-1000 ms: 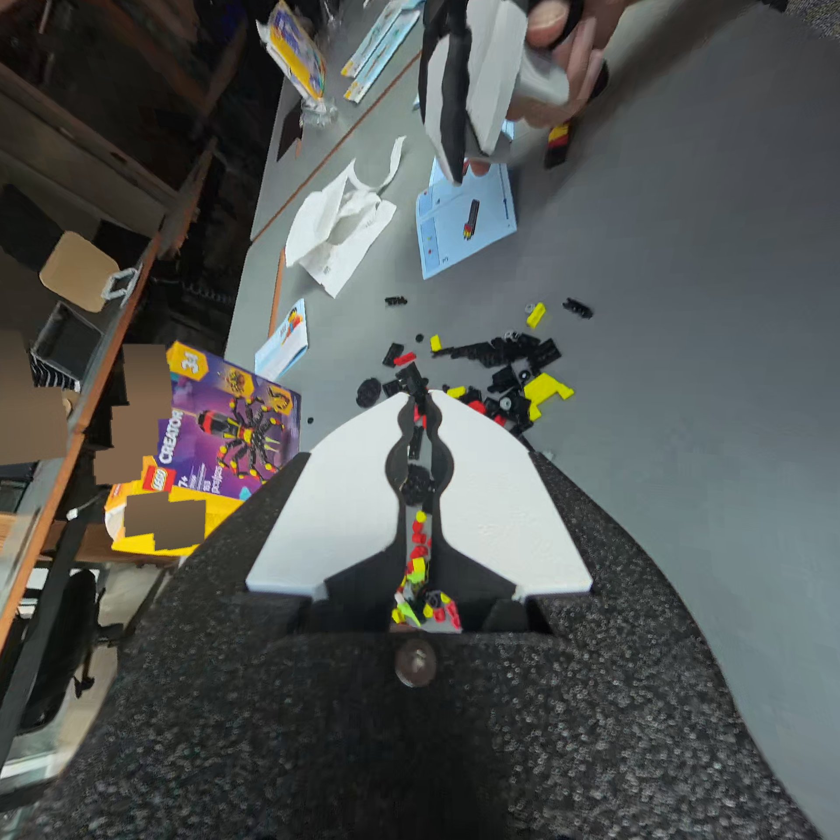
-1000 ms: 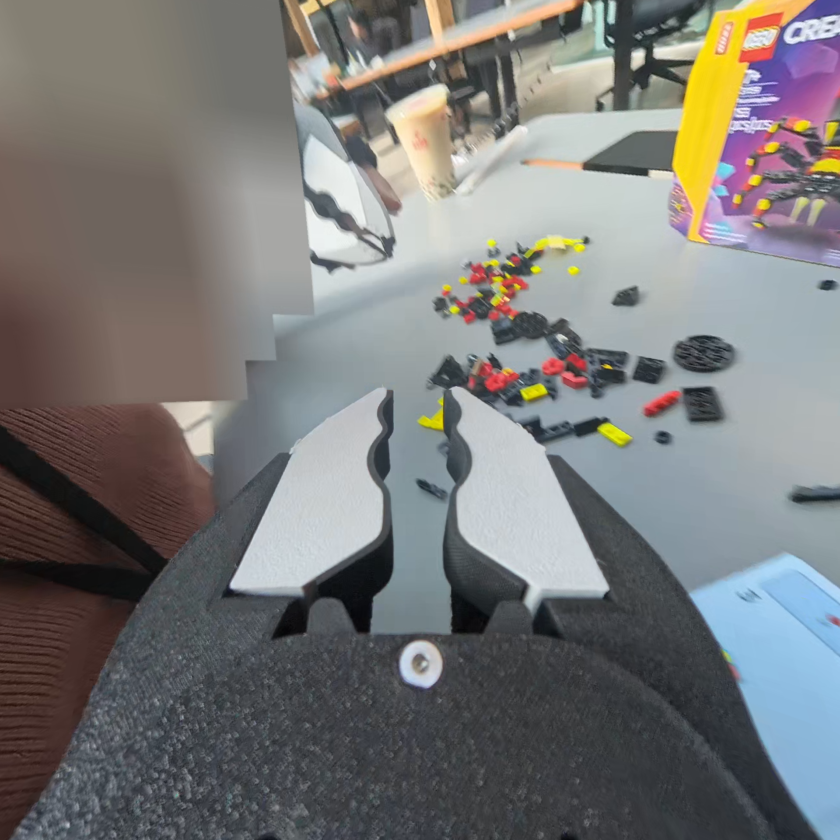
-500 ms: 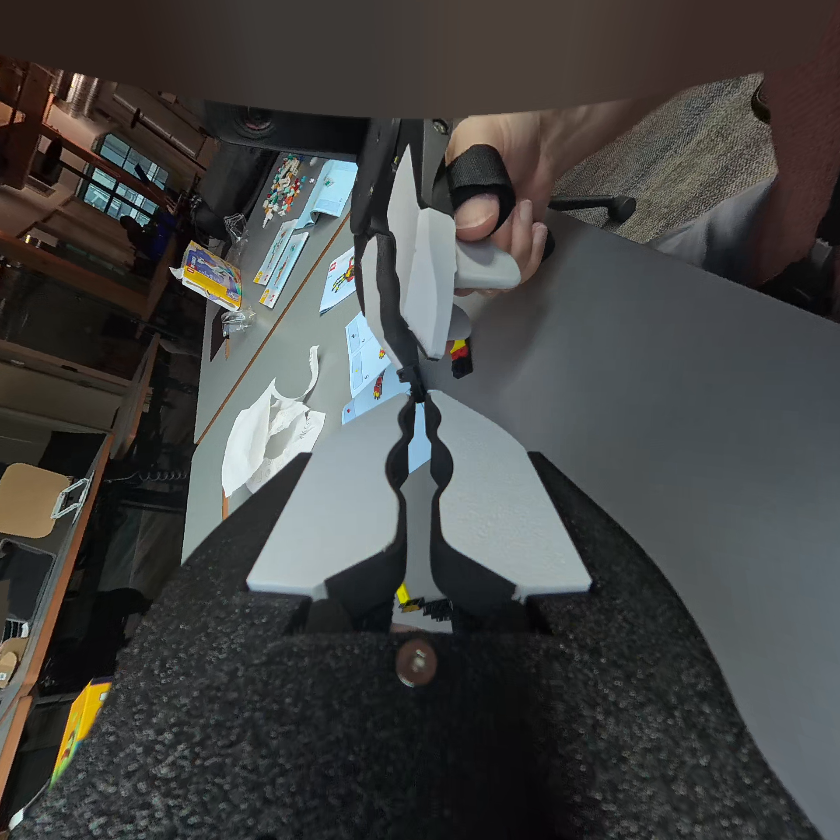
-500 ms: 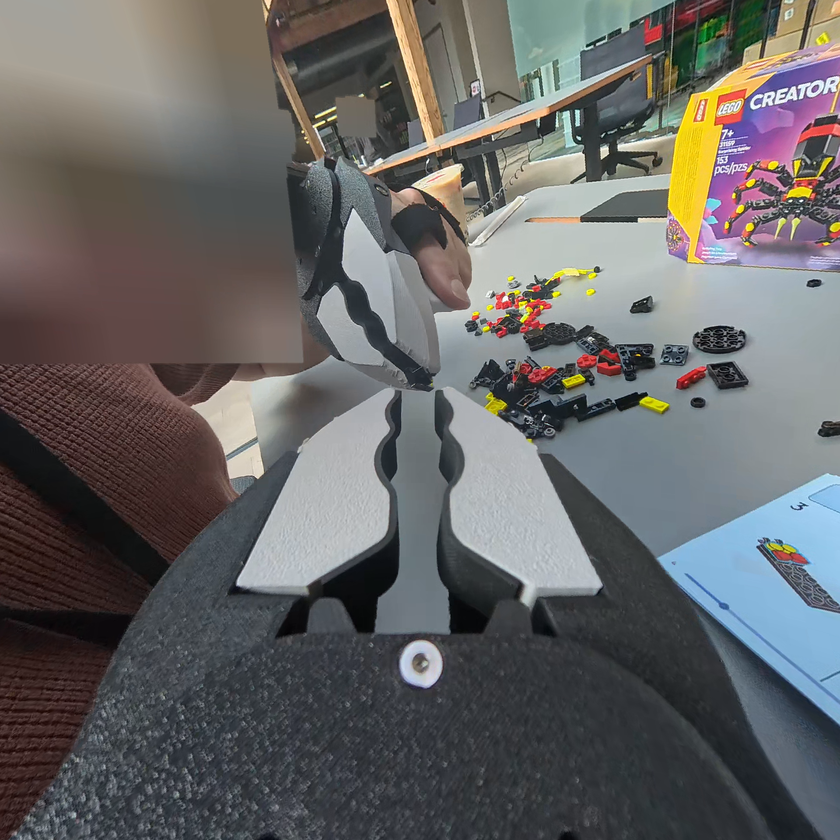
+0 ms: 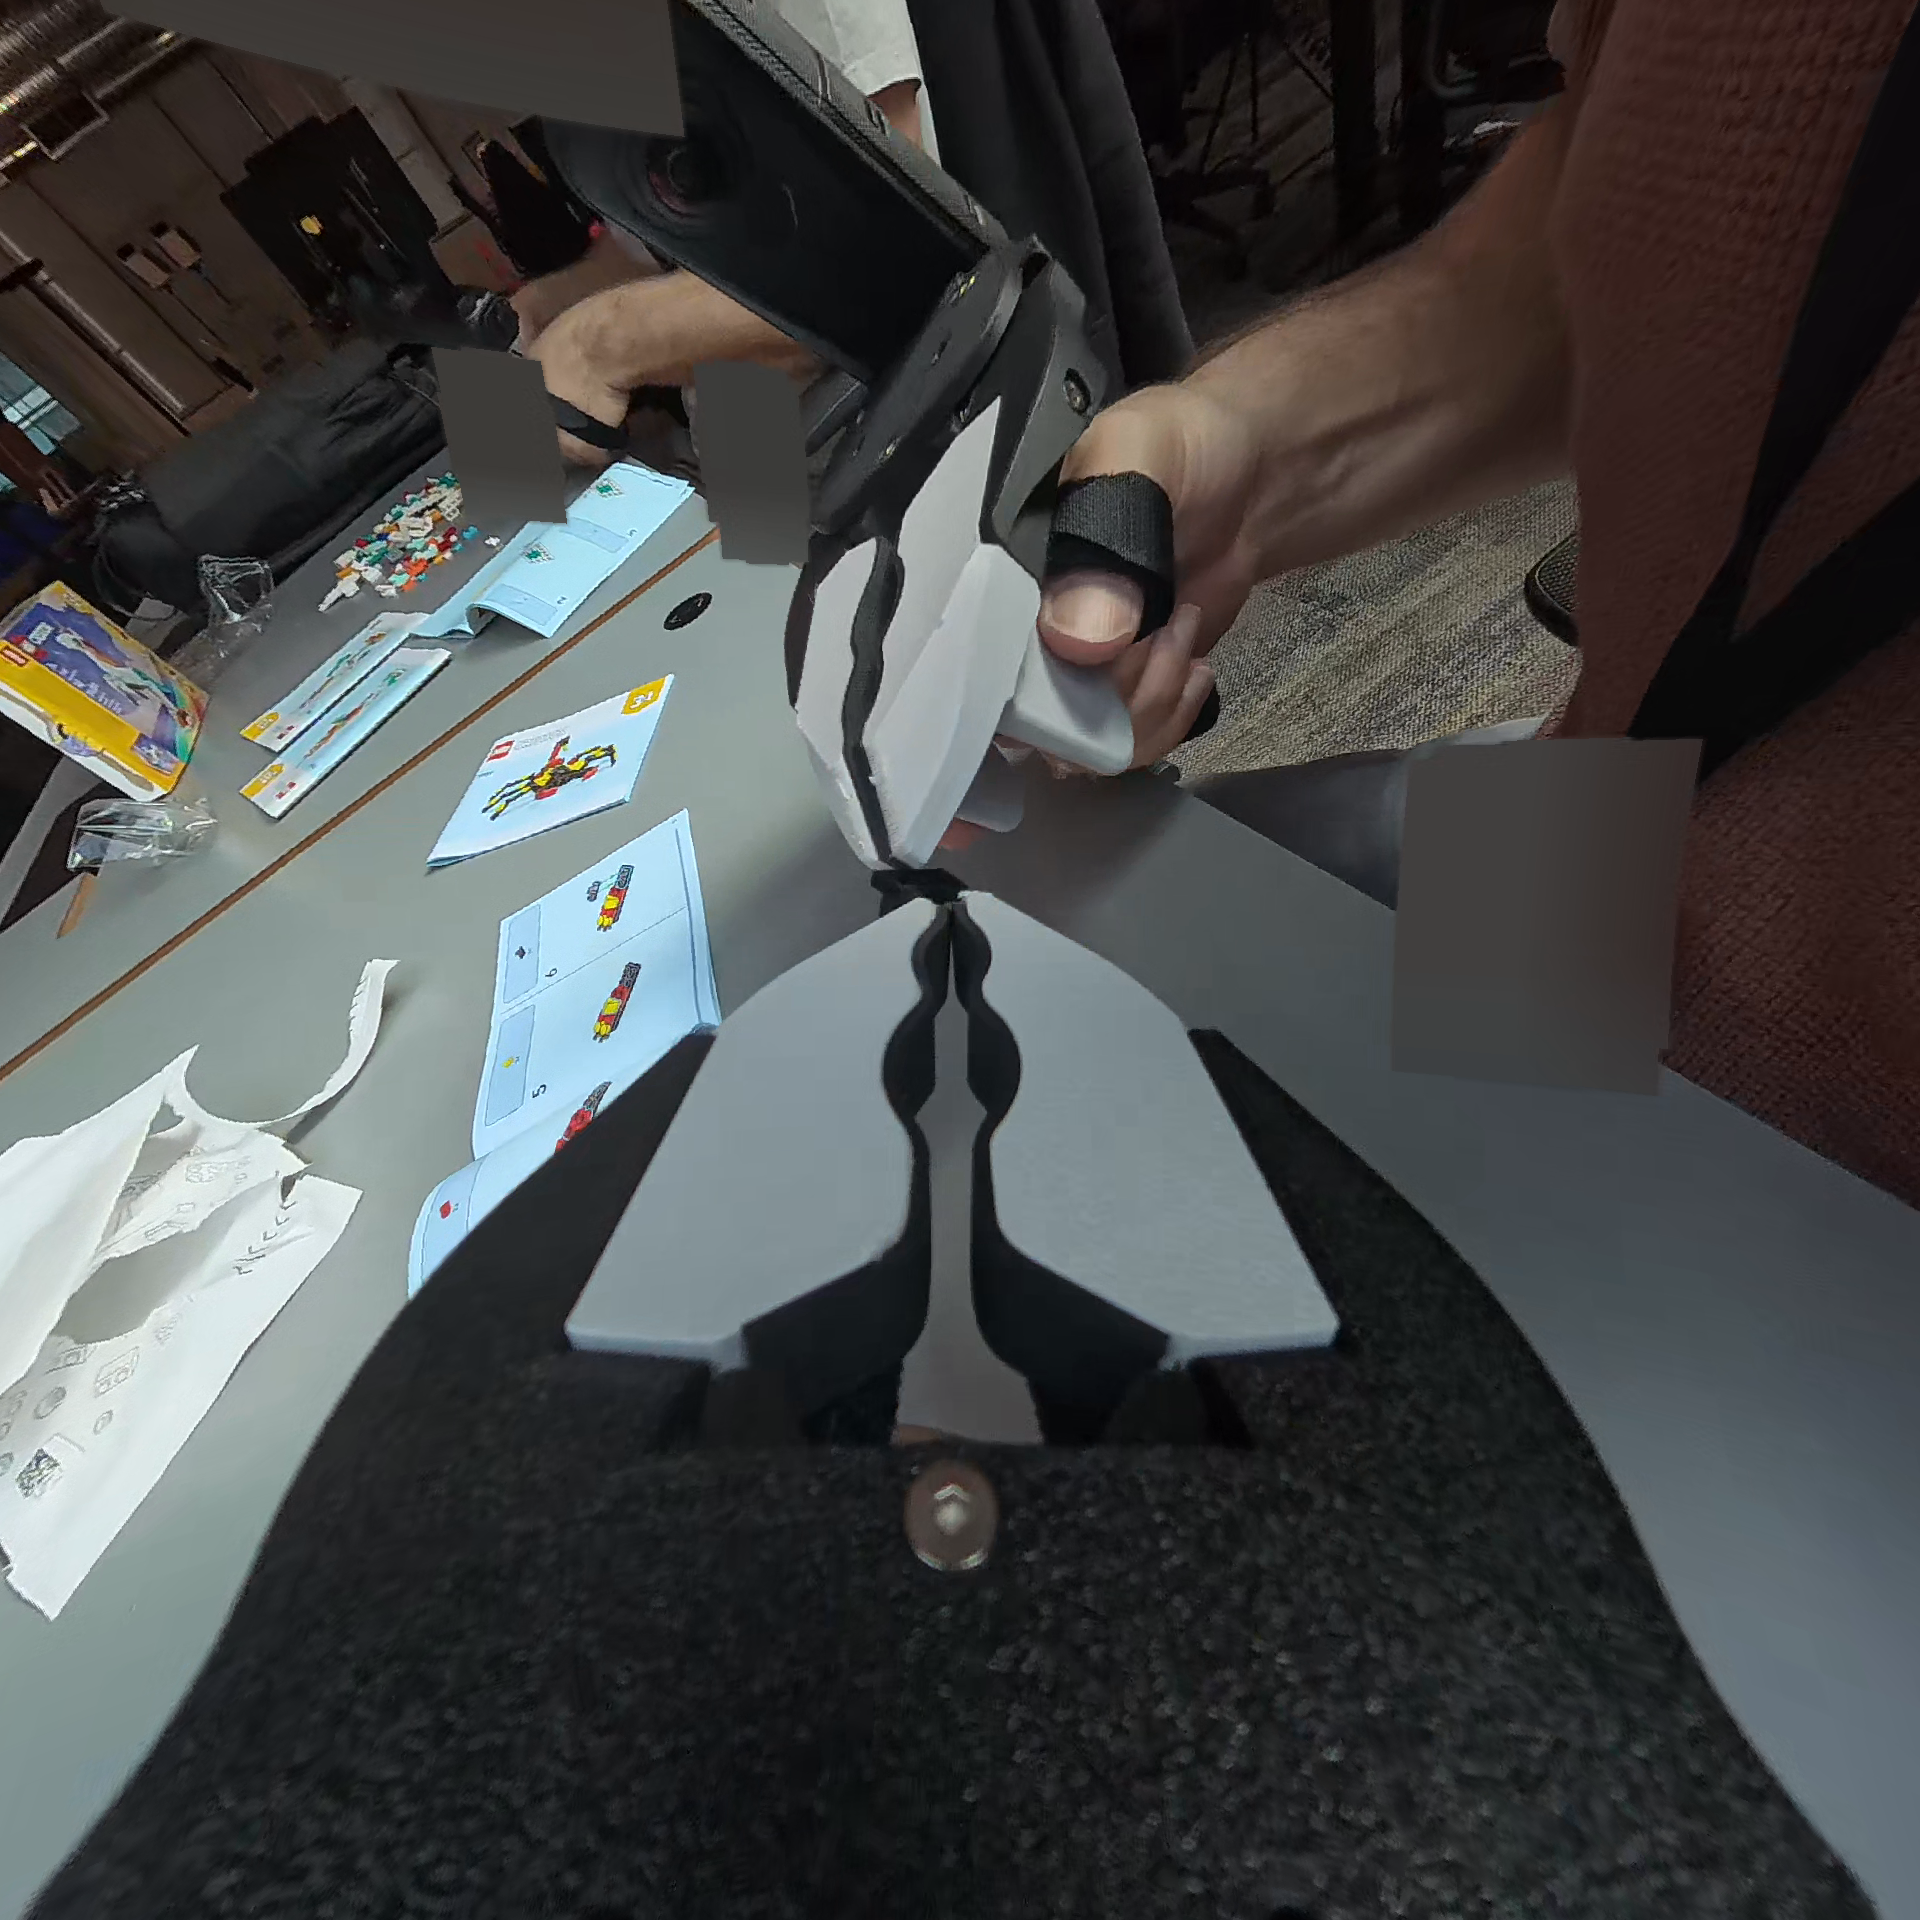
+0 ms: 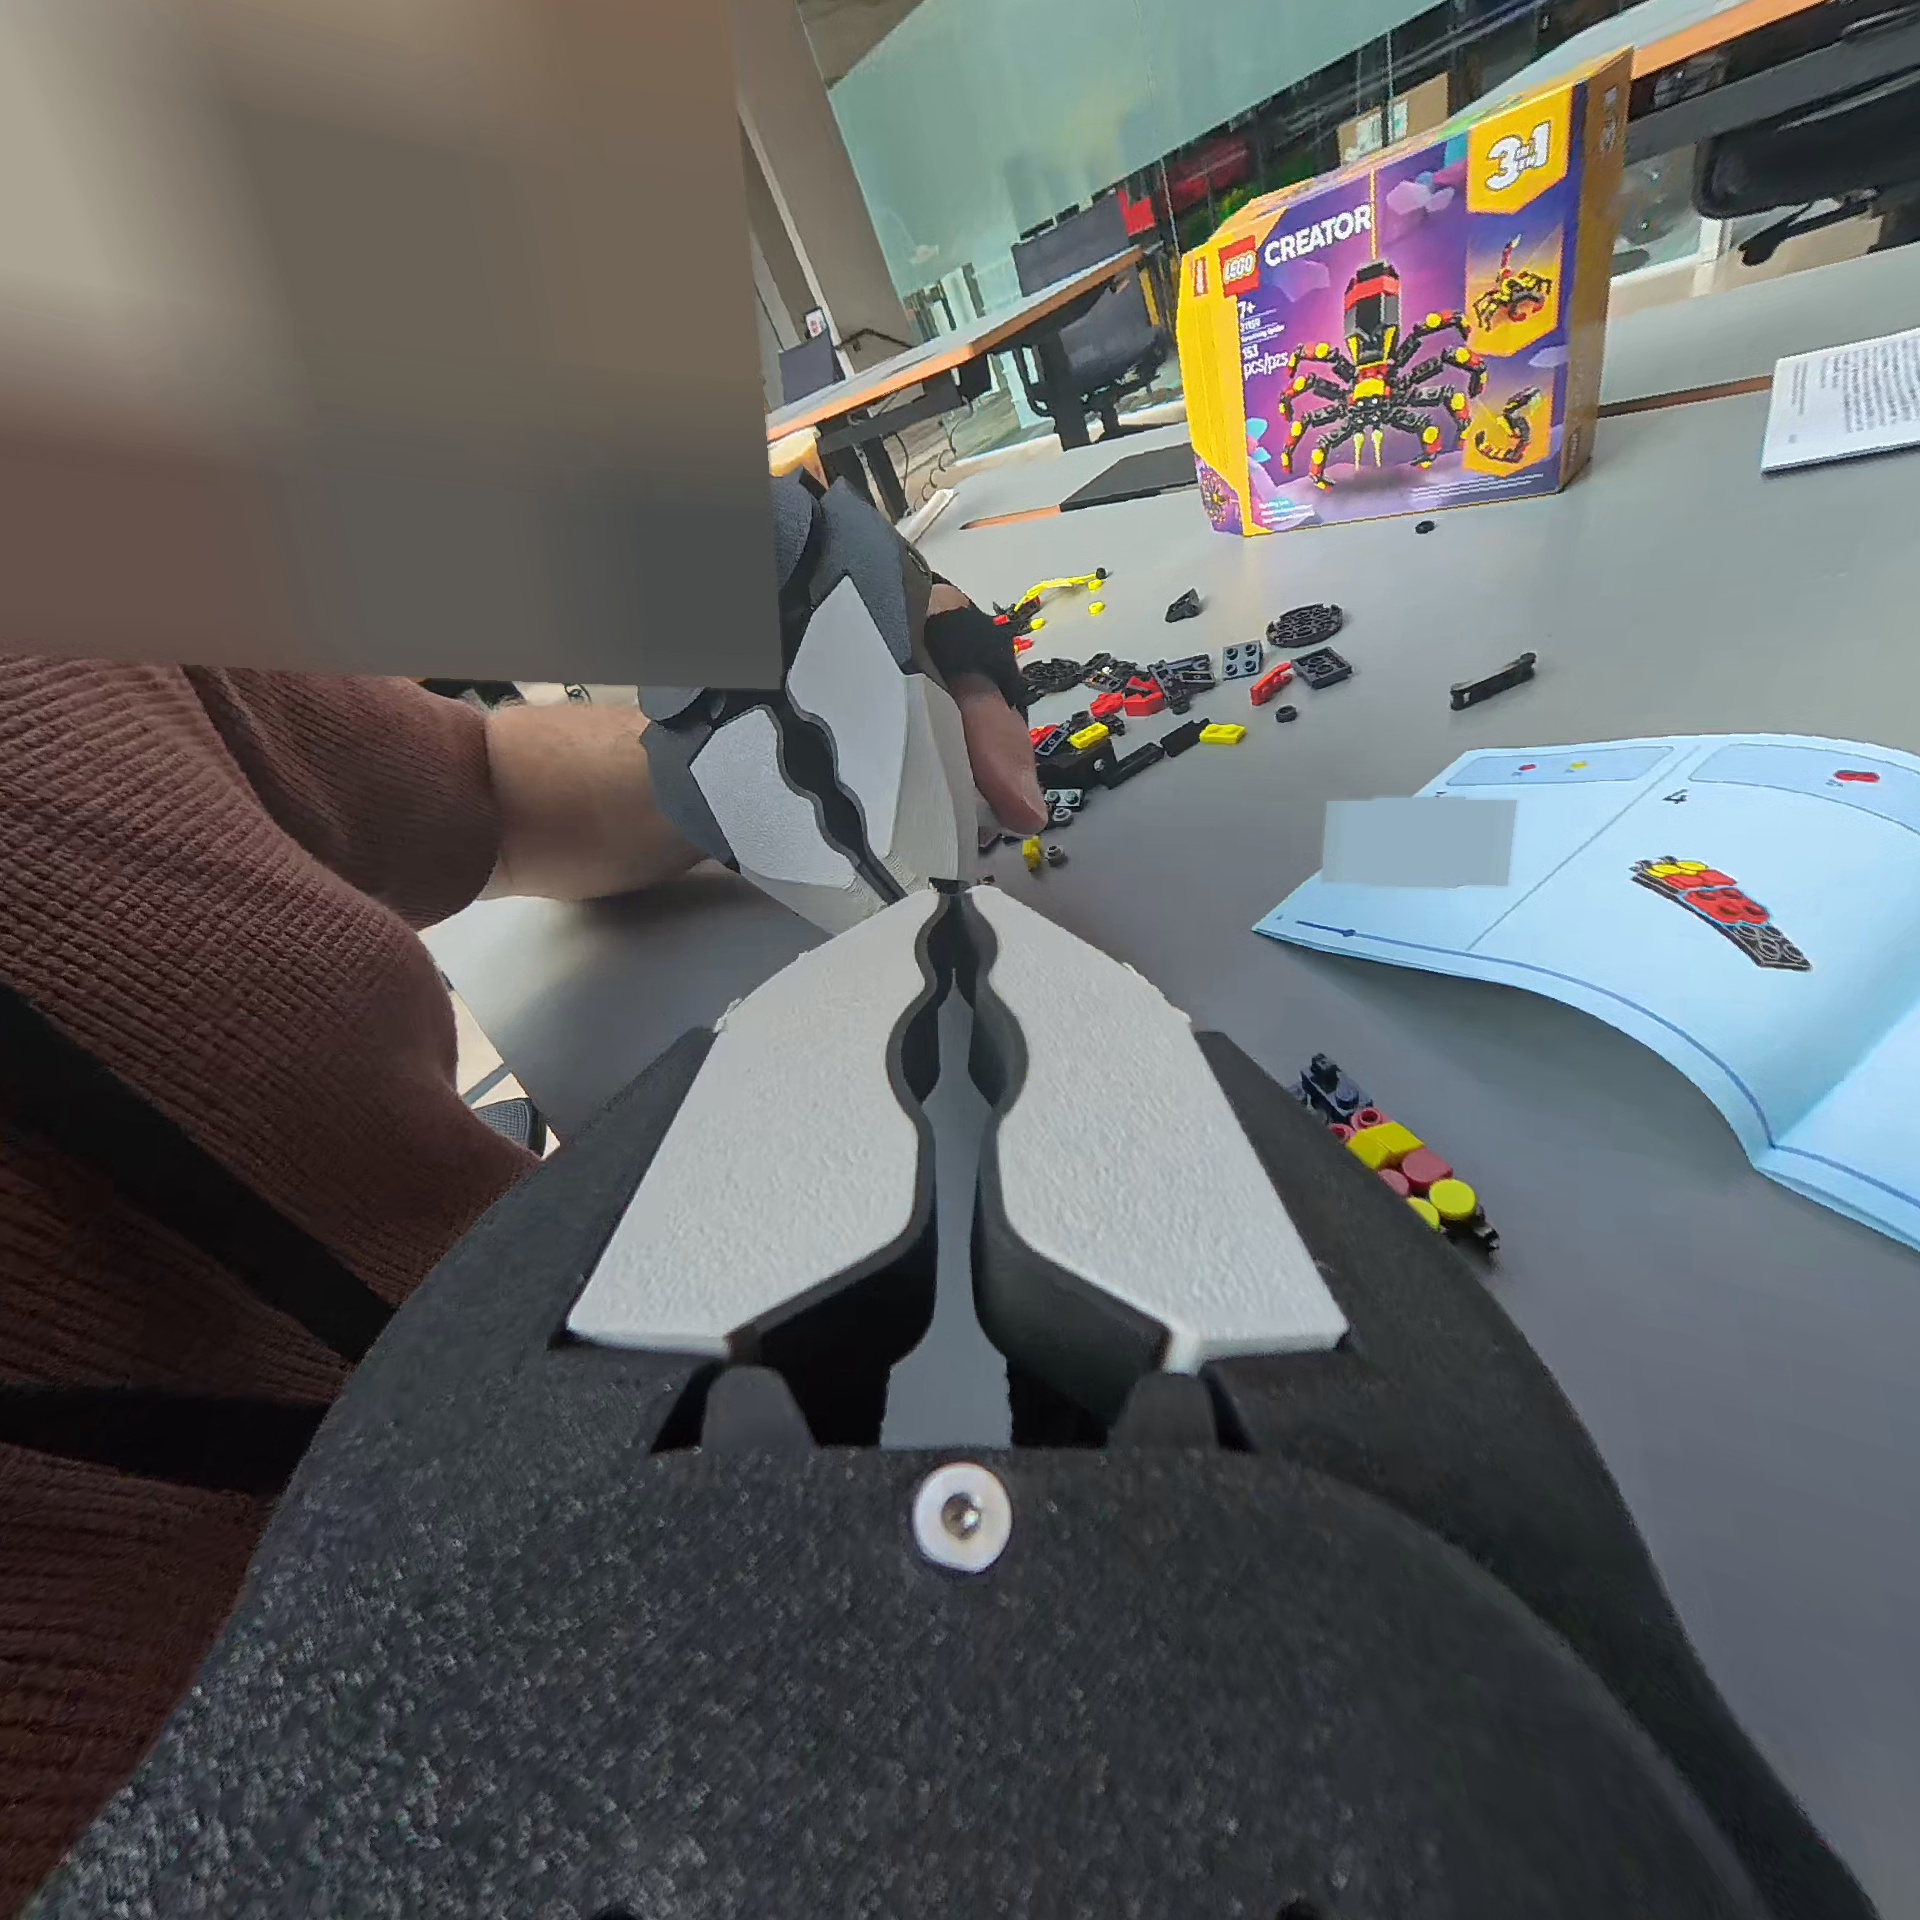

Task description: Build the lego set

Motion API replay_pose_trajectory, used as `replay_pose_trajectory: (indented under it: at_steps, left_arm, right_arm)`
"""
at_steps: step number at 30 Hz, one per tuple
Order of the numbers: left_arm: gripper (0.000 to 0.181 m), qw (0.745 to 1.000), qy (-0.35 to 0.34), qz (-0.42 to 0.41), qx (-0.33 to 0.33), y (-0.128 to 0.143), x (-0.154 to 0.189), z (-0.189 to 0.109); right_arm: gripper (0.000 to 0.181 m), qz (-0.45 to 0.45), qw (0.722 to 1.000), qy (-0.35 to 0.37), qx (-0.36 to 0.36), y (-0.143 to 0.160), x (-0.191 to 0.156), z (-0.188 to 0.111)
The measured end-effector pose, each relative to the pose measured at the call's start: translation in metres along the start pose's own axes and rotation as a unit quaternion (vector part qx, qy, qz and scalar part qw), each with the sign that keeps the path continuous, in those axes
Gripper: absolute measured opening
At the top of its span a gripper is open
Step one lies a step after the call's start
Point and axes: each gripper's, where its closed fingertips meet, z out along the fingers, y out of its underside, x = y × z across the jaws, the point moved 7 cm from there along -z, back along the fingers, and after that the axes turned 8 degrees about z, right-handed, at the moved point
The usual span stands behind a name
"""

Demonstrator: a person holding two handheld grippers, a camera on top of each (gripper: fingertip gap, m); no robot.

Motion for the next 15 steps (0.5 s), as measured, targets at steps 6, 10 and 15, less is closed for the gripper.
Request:
replay_pose_trajectory:
  at_steps: [6, 10, 15]
  left_arm:
    - [0.000, 0.998, 0.023, -0.017, -0.059, 0.027, -0.005, 0.016]
    - [0.000, 0.992, 0.015, -0.018, -0.120, 0.042, -0.017, 0.015]
    - [0.001, 0.979, 0.020, -0.055, -0.197, 0.058, -0.021, 0.008]
  right_arm:
    - [0.000, 0.022, 0.999, 0.018, -0.038, 0.008, 0.019, -0.004]
    - [0.000, 0.009, 0.988, 0.115, -0.101, 0.002, 0.044, -0.013]
    - [0.012, -0.042, 0.966, 0.193, -0.166, -0.002, 0.058, -0.048]
